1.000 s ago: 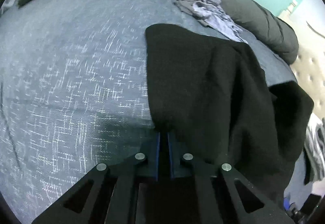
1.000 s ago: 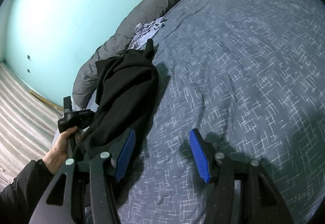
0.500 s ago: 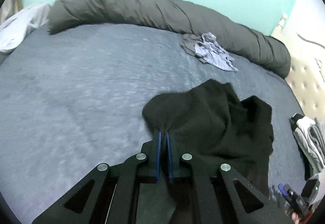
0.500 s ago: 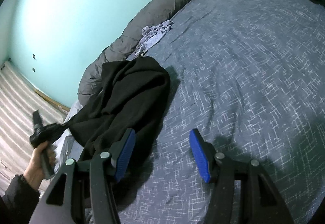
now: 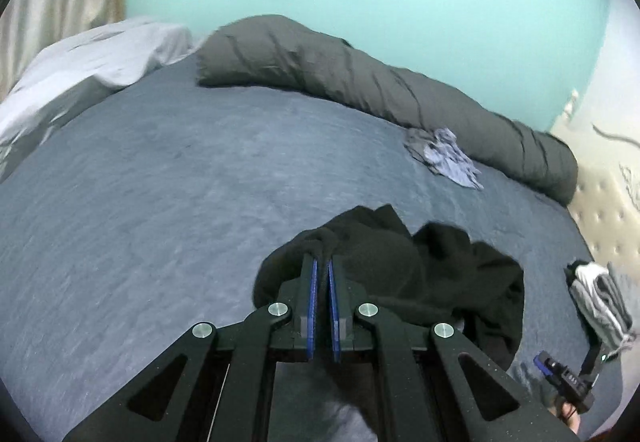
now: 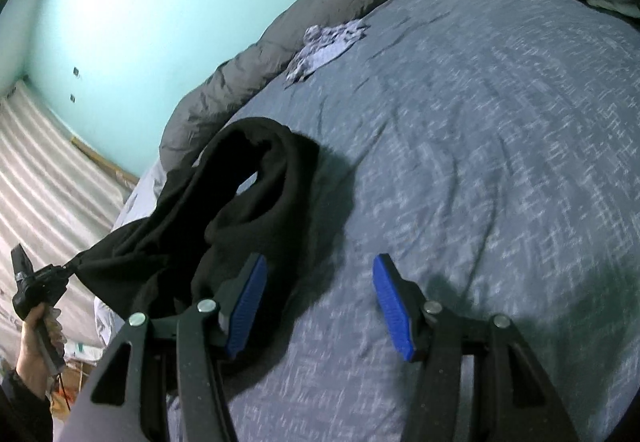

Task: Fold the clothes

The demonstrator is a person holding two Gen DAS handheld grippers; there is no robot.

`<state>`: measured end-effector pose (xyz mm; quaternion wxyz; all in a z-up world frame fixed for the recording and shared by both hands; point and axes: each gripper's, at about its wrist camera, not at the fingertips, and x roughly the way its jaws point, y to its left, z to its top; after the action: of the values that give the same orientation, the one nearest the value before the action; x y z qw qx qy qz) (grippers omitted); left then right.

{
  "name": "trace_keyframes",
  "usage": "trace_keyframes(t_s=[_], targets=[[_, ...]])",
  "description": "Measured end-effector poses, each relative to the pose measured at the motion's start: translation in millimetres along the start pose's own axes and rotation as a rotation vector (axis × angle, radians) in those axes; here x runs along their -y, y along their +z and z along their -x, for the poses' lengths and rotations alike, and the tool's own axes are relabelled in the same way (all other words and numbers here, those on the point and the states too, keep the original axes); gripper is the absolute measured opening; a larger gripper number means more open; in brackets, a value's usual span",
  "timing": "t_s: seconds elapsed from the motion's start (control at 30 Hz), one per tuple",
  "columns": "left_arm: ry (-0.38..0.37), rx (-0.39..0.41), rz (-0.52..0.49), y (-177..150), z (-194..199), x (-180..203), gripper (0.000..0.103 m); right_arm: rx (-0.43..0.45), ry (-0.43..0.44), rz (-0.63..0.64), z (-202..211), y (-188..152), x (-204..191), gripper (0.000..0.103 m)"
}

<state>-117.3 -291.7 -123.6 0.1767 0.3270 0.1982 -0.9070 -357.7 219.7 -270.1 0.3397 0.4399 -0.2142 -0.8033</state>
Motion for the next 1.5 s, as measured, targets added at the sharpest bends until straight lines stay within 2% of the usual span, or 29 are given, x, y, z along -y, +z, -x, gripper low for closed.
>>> trace_keyframes(t_s=[0.1,0.23,0.53,0.57,0.63,0.7,0.87,0.97,1.07,1.23,1.3,1.37,1.43,1.47,1.5], targets=[[0.036,-0.026,0.022,-22,5,-22,0.006,-0.030,-0.005,0.012,2,-10,-9,0.057],[0.034,-0.067,0.042,-59,-6,-33,0.006,-0.072,-0.023,0.014,2,-23,-18,0.062],[-0.003,-0.034,0.151,-116,-27,-34,0.008,-0.142,-0.081,0.046,-4,-28,-33,0.067],[-0.005,-0.023,0.157,-121,-26,-33,0.010,-0.151,-0.089,0.057,-7,-27,-36,0.068],[-0.017,-0.009,0.162,-128,-26,-31,0.023,-0.161,-0.107,0.076,-14,-24,-42,0.072],[-0.028,0.002,0.166,-136,-26,-29,0.049,-0.168,-0.120,0.086,-23,-19,-48,0.074],[-0.057,0.002,0.190,-146,-27,-28,0.054,-0.182,-0.139,0.119,-49,-11,-63,0.074],[-0.056,0.013,0.170,-149,-21,-24,0.066,-0.196,-0.137,0.091,-64,-9,-64,0.074],[-0.051,0.027,0.145,-152,-14,-21,0.068,-0.209,-0.157,0.074,-76,-9,-65,0.074],[-0.028,0.074,0.167,-152,-2,-36,0.068,-0.217,-0.162,0.137,-90,-10,-81,0.074],[-0.019,0.093,0.179,-152,3,-43,0.075,-0.203,-0.170,0.155,-93,-9,-85,0.074],[-0.009,0.112,0.190,-151,7,-50,0.078,-0.189,-0.173,0.163,-95,-8,-86,0.066],[-0.002,0.094,0.202,-153,2,-53,0.078,-0.178,-0.186,0.194,-96,-6,-89,0.044],[-0.004,0.092,0.206,-153,1,-54,0.078,-0.168,-0.195,0.219,-94,-4,-92,0.038],[-0.006,0.089,0.210,-154,0,-54,0.078,-0.155,-0.204,0.247,-92,-2,-96,0.026]])
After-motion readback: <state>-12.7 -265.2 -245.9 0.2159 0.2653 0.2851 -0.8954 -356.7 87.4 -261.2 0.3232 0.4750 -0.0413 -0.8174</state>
